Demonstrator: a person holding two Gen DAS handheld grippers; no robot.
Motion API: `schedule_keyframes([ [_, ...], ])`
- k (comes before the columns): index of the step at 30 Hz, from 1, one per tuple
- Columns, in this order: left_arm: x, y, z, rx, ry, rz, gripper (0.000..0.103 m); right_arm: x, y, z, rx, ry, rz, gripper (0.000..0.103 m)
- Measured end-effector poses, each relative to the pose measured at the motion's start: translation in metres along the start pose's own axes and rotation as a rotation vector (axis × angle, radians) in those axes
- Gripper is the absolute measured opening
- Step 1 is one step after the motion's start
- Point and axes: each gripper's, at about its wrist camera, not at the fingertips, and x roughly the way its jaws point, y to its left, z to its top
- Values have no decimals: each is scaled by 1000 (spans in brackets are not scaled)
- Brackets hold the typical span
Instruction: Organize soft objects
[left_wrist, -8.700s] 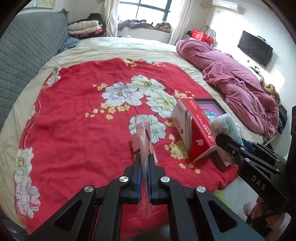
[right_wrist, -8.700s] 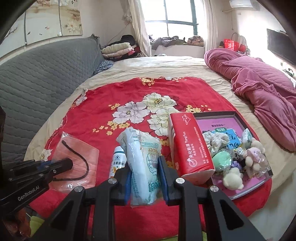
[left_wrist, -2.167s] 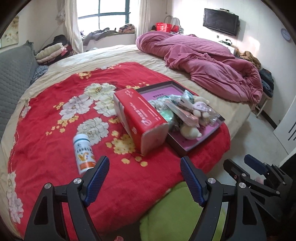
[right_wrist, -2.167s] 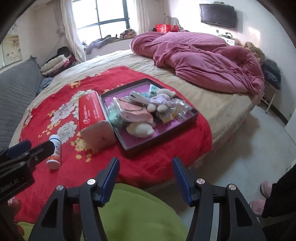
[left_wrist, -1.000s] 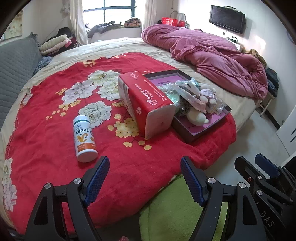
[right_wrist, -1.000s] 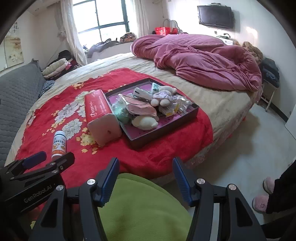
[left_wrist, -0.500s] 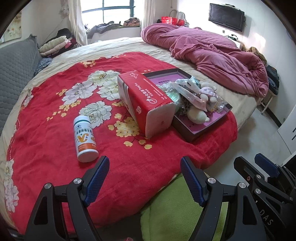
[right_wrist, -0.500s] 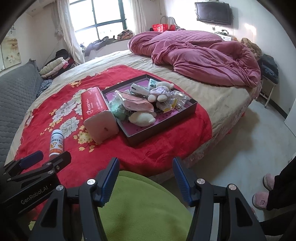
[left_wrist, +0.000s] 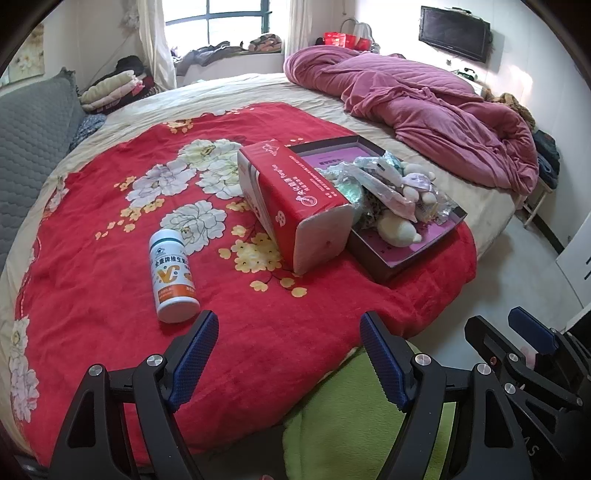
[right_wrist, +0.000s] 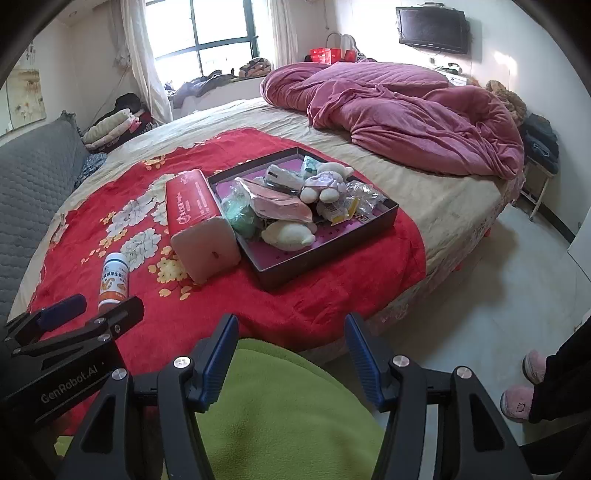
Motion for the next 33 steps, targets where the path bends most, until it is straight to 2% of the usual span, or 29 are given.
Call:
schedule_keyframes([
  [33,-2,0,-1,11,-6,19,80,-3,1,0,-11,-5,-10,59],
])
